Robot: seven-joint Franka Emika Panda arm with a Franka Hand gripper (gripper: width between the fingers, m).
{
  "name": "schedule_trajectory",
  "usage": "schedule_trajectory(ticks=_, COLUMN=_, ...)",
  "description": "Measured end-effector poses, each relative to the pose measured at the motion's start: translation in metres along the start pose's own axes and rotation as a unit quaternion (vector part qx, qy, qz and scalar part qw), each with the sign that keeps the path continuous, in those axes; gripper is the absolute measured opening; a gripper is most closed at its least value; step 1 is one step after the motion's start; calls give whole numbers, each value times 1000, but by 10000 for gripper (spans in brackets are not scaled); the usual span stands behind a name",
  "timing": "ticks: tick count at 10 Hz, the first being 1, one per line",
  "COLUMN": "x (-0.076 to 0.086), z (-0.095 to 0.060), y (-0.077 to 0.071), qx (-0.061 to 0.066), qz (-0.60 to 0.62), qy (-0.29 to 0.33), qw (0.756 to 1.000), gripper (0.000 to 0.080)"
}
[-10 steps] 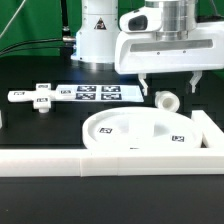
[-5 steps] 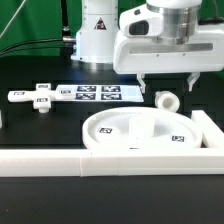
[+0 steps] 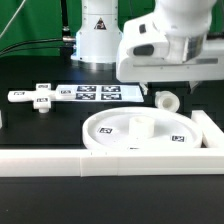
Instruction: Assemble round table
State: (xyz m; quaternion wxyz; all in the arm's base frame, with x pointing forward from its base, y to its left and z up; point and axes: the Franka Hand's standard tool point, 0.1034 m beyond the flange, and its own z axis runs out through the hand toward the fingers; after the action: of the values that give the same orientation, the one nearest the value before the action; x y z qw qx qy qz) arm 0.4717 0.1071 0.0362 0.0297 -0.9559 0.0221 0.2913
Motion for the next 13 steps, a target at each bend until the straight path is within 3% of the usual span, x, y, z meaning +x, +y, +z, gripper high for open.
schedule_trajectory(ticks=3, x=-8, z=12, y=-2, qx=-14, qz=3, qy=-106, qw=994, gripper=649)
schedule_trajectory(ticks=6, x=-6, z=23, y=0, qx=-17, qz=2, qy=-185, qw=983, gripper=649)
schedule_trajectory(ticks=11, x=6, z=32, y=-2, qx=-13, qz=-8, qy=-169, qw=986, gripper=649)
schedule_trajectory(ticks=12, x=6, z=33, y=-2, qx=-13, qz=-8, qy=-167, qw=986, gripper=513)
schedule_trajectory(ticks=13, x=6, z=33, y=-2, qx=-13, qz=-8, qy=-167, qw=986, gripper=513)
